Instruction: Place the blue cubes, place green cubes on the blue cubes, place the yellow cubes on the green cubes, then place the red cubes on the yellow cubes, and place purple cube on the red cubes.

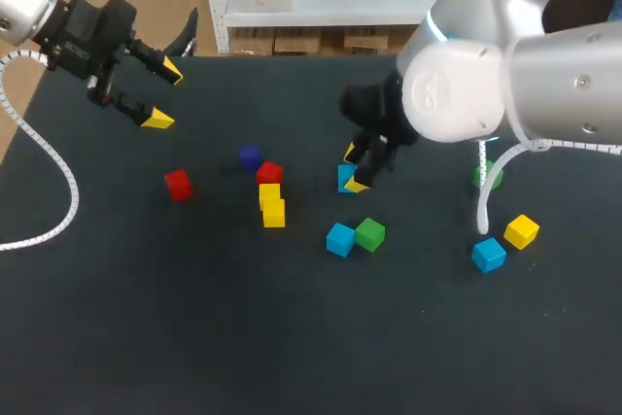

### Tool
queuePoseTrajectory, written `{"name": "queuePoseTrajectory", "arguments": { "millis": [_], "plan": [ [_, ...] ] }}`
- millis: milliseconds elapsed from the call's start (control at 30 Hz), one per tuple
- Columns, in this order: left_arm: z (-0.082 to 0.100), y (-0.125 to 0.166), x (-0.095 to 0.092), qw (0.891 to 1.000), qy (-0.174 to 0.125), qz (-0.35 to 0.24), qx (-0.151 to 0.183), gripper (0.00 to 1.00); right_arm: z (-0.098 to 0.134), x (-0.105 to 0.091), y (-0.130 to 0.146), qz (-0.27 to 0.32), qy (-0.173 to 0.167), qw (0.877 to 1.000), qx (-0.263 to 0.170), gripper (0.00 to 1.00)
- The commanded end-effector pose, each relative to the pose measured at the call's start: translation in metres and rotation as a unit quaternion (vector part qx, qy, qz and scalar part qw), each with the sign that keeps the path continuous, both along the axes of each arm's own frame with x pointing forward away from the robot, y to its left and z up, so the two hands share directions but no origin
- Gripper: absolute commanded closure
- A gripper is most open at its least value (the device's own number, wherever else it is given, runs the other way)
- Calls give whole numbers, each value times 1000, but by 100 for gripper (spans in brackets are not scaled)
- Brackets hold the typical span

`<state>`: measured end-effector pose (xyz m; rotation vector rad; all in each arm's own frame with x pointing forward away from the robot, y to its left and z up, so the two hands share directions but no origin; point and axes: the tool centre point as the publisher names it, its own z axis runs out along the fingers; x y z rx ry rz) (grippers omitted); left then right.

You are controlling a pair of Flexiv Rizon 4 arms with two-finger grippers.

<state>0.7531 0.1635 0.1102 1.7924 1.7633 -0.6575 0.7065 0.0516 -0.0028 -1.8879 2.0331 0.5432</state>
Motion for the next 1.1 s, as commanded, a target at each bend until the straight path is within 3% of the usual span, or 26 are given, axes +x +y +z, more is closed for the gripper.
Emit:
{"name": "queuePoseTrajectory", "arguments": {
  "millis": [33,233,333,433,600,700,900,1100],
  "plan": [
    [-1,1,-1,1000,-2,0,-1,0,16,-2,-11,-10,13,1000,0,0],
    [-1,1,-1,1000,-2,0,-1,0,54,-19,-52,-18,51,998,-28,0],
    [-1,1,-1,1000,-2,0,-1,0,65,-33,-71,19,62,997,-52,0],
    [-1,1,-1,1000,-2,0,-1,0,76,-47,-90,77,73,993,-44,0],
    [-1,1,-1,1000,-2,0,-1,0,90,-68,-118,157,54,984,-58,0],
    [-1,1,-1,1000,-2,0,-1,0,94,-79,-132,180,31,978,-96,0],
    [-1,1,-1,1000,-2,0,-1,0,99,-93,-164,170,6,978,-124,0],
    [-1,1,-1,1000,-2,0,-1,0,103,-116,-183,152,18,981,-121,0]
  ]
}}
